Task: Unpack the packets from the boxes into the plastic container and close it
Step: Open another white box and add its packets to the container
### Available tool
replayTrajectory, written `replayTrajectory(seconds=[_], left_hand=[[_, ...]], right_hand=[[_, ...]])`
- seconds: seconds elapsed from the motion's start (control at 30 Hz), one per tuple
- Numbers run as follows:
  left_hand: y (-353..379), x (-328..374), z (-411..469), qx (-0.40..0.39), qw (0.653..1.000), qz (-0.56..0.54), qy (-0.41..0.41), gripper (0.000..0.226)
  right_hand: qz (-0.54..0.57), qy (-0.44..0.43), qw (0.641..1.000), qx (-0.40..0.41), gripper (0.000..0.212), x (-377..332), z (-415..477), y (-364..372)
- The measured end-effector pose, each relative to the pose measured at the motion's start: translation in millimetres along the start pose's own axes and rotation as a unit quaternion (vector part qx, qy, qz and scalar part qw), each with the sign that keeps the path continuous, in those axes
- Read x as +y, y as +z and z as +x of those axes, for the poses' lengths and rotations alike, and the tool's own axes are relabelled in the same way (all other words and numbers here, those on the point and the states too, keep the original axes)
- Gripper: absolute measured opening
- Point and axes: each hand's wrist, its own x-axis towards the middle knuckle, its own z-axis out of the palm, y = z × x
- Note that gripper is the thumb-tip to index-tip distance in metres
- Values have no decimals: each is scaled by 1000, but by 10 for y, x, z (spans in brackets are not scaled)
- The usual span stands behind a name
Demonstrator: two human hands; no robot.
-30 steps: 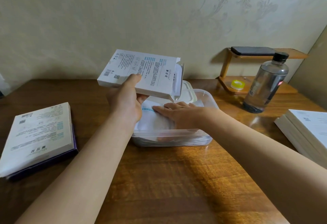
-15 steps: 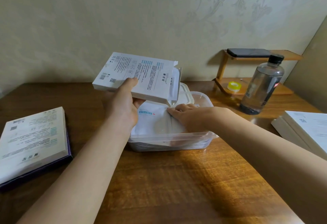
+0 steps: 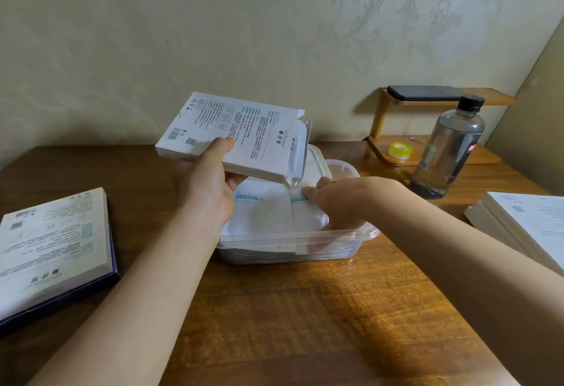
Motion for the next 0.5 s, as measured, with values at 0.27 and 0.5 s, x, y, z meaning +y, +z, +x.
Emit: replayTrajectory(seconds=[0.27, 0.5], left_hand=[[-10, 7, -2, -7, 1000, -8, -2, 34], [13, 39, -5, 11, 999, -45, -7, 33]], right_hand=[[61, -34, 997, 14, 94, -56, -91, -198], [177, -131, 970, 102, 91, -603, 213, -225]])
